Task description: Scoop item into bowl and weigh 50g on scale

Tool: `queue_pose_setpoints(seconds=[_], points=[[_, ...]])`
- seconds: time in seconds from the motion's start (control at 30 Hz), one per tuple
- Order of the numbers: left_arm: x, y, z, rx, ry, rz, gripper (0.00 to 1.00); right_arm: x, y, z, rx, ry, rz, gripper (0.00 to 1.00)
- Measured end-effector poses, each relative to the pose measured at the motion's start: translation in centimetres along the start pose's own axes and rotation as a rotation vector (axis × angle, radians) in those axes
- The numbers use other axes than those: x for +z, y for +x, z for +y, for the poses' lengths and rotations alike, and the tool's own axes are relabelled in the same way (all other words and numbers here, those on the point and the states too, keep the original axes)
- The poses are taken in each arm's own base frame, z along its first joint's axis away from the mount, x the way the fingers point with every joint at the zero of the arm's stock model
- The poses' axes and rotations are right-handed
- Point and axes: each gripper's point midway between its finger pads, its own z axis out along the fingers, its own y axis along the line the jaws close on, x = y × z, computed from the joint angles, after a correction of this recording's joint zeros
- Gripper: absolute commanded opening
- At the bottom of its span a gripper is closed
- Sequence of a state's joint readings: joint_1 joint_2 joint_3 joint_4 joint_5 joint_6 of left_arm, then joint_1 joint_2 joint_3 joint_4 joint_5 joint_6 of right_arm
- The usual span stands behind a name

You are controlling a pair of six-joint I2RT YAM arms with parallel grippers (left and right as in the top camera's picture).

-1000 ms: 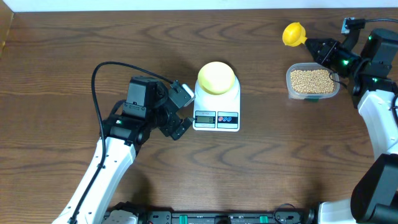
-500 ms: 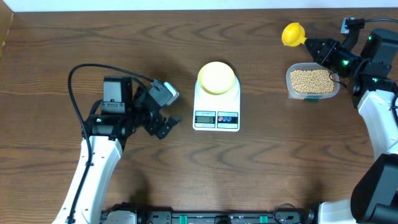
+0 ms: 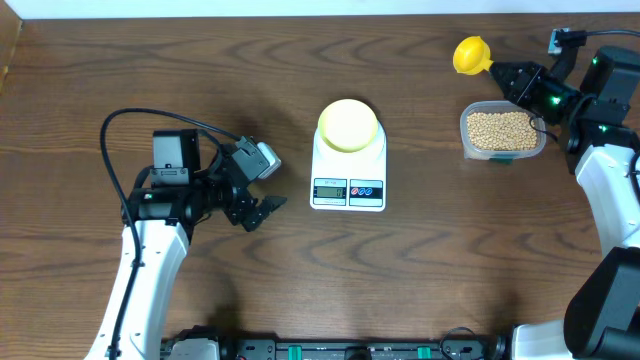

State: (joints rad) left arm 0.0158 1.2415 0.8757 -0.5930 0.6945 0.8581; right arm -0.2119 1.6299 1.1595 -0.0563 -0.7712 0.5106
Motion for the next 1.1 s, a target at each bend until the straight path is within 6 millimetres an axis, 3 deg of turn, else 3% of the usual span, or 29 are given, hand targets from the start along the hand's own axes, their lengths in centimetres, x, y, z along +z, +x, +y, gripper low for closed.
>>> queue_pose_setpoints(seconds=[1.1], points=[[-0.1,-0.13,0.16,0.005,-0.002,-0.011,0.95,0.0,0.12,0.22,0.0,-0.013,0.007,0.01]])
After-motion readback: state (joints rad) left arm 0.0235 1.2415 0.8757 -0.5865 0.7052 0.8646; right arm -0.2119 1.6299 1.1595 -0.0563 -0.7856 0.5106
